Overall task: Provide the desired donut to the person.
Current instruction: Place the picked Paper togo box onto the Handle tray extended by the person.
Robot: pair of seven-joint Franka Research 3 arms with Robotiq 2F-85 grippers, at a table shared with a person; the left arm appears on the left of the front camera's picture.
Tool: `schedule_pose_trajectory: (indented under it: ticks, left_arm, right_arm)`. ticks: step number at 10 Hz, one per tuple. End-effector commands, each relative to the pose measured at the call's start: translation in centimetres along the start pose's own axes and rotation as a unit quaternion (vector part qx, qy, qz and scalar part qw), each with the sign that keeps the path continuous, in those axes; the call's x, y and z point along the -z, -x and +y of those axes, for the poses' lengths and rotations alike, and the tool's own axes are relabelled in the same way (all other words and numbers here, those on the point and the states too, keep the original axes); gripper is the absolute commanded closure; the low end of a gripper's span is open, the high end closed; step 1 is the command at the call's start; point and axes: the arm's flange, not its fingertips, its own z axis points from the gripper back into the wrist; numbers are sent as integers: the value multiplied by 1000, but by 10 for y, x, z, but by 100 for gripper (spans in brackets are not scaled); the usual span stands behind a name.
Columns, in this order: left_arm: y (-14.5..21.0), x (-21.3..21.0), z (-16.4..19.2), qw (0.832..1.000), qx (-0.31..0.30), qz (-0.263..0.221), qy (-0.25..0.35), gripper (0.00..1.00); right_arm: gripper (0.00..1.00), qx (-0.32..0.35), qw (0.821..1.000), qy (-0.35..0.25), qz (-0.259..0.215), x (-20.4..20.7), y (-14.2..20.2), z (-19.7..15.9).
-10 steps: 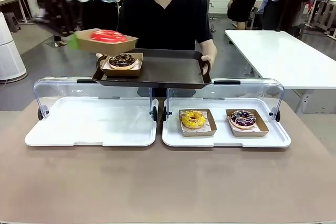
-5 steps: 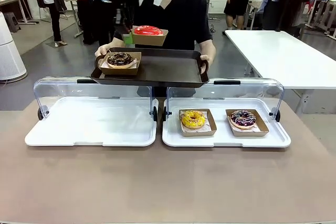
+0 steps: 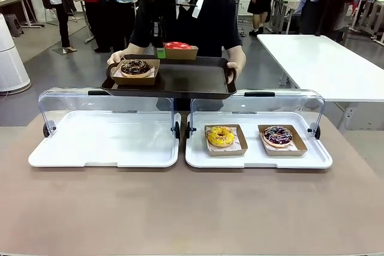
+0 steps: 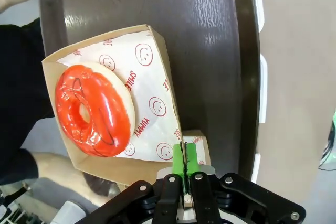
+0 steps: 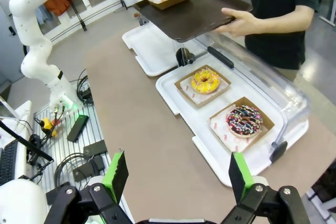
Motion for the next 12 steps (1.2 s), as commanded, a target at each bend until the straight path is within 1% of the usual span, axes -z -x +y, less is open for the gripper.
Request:
schedule_pose_trajectory:
  ticks: [1, 2, 4, 5, 7, 9, 10, 11, 12]
  left_arm:
    - [-16, -4, 20, 1000, -6, 0, 16, 98]
    - [-17, 7, 16, 1000, -10, -6, 20, 98]
    - [-22, 26, 18, 999, 9, -15, 29, 98]
    - [-23, 31, 21, 999, 13, -21, 35, 98]
    - [-24, 41, 14, 999, 13, -33, 33, 98]
    - [-25, 48, 20, 998, 28, -35, 37, 98]
    - [-24, 50, 20, 998, 30, -37, 37, 77]
    - [-23, 51, 15, 998, 27, -38, 38, 42]
    - [-23, 50, 14, 998, 28, -38, 37, 21]
  right_arm:
    - [0, -4, 1000, -4, -12, 1, 0, -2]
    - [0, -4, 1000, -4, -12, 1, 0, -2]
    - [0, -4, 1000, -4, -12, 1, 0, -2]
    - [0, -4, 1000, -4, -12, 1, 0, -2]
    - [0, -4, 1000, -4, -12, 1, 0, -2]
    - [0, -4, 1000, -4, -12, 1, 0, -2]
    - [0, -4, 1000, -4, -12, 1, 0, -2]
    - [0, -4, 1000, -4, -12, 1, 0, -2]
    - [0, -4, 1000, -4, -12, 1, 0, -2]
